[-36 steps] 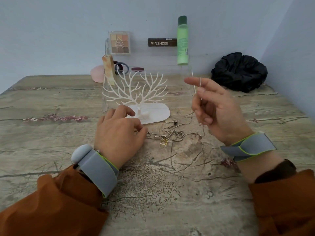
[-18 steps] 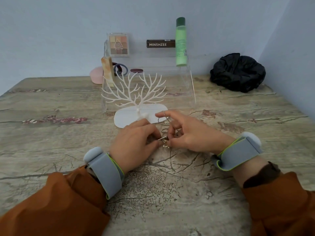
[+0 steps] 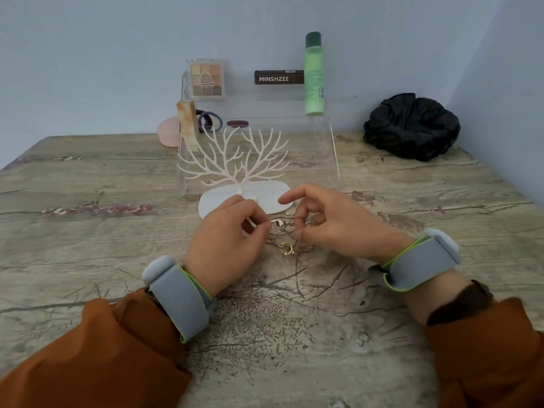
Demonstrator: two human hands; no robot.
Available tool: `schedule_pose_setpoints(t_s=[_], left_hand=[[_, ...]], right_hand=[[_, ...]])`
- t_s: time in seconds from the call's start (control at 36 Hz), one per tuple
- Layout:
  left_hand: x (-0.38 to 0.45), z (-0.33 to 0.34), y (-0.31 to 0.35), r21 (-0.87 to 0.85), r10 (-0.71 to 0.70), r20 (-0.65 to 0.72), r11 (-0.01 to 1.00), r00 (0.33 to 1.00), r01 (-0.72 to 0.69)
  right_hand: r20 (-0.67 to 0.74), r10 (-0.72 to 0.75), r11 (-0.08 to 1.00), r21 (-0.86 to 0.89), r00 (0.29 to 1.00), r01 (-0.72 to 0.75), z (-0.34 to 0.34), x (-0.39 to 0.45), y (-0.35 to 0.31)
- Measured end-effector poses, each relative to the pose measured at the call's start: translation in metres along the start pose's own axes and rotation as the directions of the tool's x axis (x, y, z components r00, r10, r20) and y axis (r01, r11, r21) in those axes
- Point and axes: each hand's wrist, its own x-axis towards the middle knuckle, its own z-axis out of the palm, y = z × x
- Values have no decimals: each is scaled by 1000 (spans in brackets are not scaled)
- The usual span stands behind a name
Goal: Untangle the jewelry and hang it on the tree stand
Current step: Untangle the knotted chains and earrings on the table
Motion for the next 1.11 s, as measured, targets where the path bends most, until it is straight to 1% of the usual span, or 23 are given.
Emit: schedule_pose_setpoints(t_s=[0.06, 0.14, 0.22, 0.31, 0.36, 0.5, 0.61, 0.69, 0.75, 0.89, 1.0, 1.11], left_hand=[[1, -1, 1, -37, -13, -17, 999, 1000, 13], [1, -1, 2, -100, -46, -22, 994, 999, 44], [2, -2, 2, -205, -101, -16, 974, 995, 96], [3, -4, 3, -426, -146, 21, 894, 989, 142], [4, -6, 3, -522, -175, 44, 835, 984, 172], [6, -6, 2, -575, -243, 75, 782, 967, 241], [5, -5, 2, -621, -239, 107, 742, 965, 253], [4, -5, 3, -621, -187, 126, 751, 974, 224], [3, -4, 3, -600, -145, 127, 777, 981, 192], [2, 4, 6, -411, -72, 105, 905, 992, 109], [2, 10, 9, -289, -58, 91, 954, 994, 82], [4, 13, 6, -222, -32, 85, 974, 996, 51]], right_hand=[[-67, -8, 994, 105, 998, 15, -4, -1, -3], [-138, 8, 955, 295, 990, 34, -9, -1, -4], [-192, -4, 916, 393, 981, 81, -13, -2, -2], [-234, -35, 883, 449, 971, 140, -16, -2, -1], [-253, -44, 873, 460, 966, 160, -17, -2, -1], [-257, -68, 873, 453, 964, 182, -17, -3, -1], [-214, -102, 871, 453, 971, 191, -17, -5, -3], [-160, -134, 855, 480, 978, 196, -15, -6, -5], [-137, -147, 847, 494, 980, 196, -14, -6, -6], [-82, -184, 832, 517, 979, 200, -12, -6, -9], [6, -205, 826, 537, 979, 170, -9, -7, -12], [52, -211, 824, 547, 976, 149, -5, -7, -12]])
